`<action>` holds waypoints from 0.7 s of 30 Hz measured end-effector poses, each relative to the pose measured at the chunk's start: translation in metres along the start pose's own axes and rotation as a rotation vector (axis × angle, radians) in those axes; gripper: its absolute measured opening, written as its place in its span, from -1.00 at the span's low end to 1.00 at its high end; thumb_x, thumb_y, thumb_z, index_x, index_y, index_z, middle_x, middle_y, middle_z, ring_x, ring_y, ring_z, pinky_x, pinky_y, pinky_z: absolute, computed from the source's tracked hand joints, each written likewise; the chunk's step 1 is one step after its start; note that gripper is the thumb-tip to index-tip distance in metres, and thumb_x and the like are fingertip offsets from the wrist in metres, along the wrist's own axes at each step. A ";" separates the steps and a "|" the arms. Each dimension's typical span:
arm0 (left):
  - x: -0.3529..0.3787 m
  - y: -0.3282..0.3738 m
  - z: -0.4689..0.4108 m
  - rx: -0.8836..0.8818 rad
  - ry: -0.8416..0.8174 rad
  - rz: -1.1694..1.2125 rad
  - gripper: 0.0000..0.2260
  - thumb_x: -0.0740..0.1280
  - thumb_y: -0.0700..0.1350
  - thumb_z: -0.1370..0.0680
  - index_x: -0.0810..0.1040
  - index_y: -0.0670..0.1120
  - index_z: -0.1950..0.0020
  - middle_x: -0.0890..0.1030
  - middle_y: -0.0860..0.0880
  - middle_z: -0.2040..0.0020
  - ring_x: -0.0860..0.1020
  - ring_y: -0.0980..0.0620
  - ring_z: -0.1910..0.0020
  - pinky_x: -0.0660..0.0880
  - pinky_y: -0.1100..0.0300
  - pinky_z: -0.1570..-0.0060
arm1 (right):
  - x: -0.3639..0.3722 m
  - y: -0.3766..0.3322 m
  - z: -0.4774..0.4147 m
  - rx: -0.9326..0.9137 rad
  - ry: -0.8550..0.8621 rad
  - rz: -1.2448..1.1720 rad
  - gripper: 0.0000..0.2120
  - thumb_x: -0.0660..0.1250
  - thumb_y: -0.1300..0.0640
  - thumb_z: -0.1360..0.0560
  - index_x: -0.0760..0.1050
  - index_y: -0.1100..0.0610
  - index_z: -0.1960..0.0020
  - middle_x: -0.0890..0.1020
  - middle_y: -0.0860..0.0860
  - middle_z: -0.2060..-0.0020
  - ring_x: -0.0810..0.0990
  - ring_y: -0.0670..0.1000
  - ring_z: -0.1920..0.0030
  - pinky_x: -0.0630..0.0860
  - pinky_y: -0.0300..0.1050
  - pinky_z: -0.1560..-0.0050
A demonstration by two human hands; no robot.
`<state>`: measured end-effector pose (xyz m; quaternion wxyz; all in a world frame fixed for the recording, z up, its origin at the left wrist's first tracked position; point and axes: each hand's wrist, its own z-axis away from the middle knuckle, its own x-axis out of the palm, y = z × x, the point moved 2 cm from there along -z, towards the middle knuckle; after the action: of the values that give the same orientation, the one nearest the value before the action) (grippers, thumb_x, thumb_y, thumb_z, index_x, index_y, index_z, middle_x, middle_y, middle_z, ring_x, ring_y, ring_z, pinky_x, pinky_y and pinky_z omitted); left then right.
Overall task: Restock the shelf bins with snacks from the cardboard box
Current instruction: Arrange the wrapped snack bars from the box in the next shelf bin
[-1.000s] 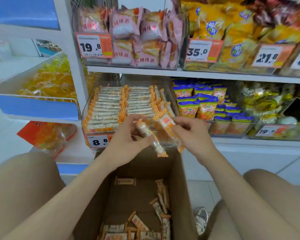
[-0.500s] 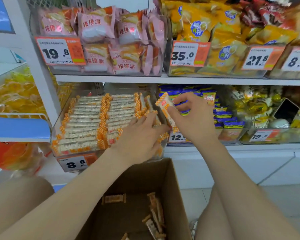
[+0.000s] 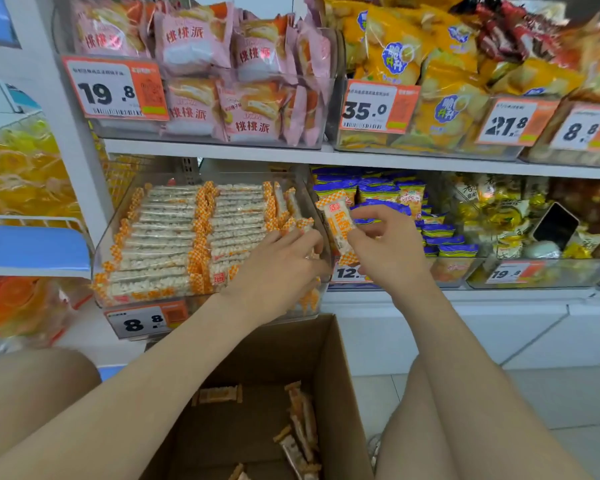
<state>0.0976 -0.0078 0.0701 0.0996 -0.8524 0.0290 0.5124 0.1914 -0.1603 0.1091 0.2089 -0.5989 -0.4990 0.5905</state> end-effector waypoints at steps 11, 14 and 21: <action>0.001 -0.027 0.017 -0.159 -0.015 0.300 -0.82 0.46 0.10 -0.58 0.61 0.13 -0.16 0.56 0.19 -0.23 0.54 0.07 -0.26 0.45 -0.05 -0.20 | 0.004 -0.012 0.017 -0.244 0.061 0.288 -0.87 0.54 0.01 -0.42 0.69 -0.01 0.05 0.63 -0.16 0.41 0.64 -0.15 0.35 0.60 -0.19 0.16; 0.001 -0.027 0.017 -0.155 -0.029 0.306 -0.80 0.47 0.10 -0.57 0.59 0.14 -0.17 0.59 0.20 -0.22 0.55 0.05 -0.25 0.49 -0.08 -0.22 | 0.014 -0.017 0.022 -0.316 0.061 0.444 -0.86 0.50 0.03 -0.45 0.70 0.06 0.04 0.63 -0.09 0.39 0.62 -0.08 0.31 0.48 -0.27 0.19; -0.007 -0.033 0.016 -0.277 0.035 0.575 -0.76 0.56 -0.09 -0.49 0.61 0.06 -0.10 0.60 0.17 -0.06 0.54 0.22 -0.09 0.46 0.21 -0.16 | 0.043 -0.019 0.007 -0.455 -0.131 0.610 -0.83 0.37 0.06 -0.62 0.62 0.12 0.10 0.46 -0.04 0.32 0.47 0.04 0.24 0.32 -0.12 0.22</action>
<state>0.0850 0.0272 0.0731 -0.1668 -0.8236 0.2004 0.5037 0.1700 -0.1181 0.1025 -0.1471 -0.7120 -0.4284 0.5366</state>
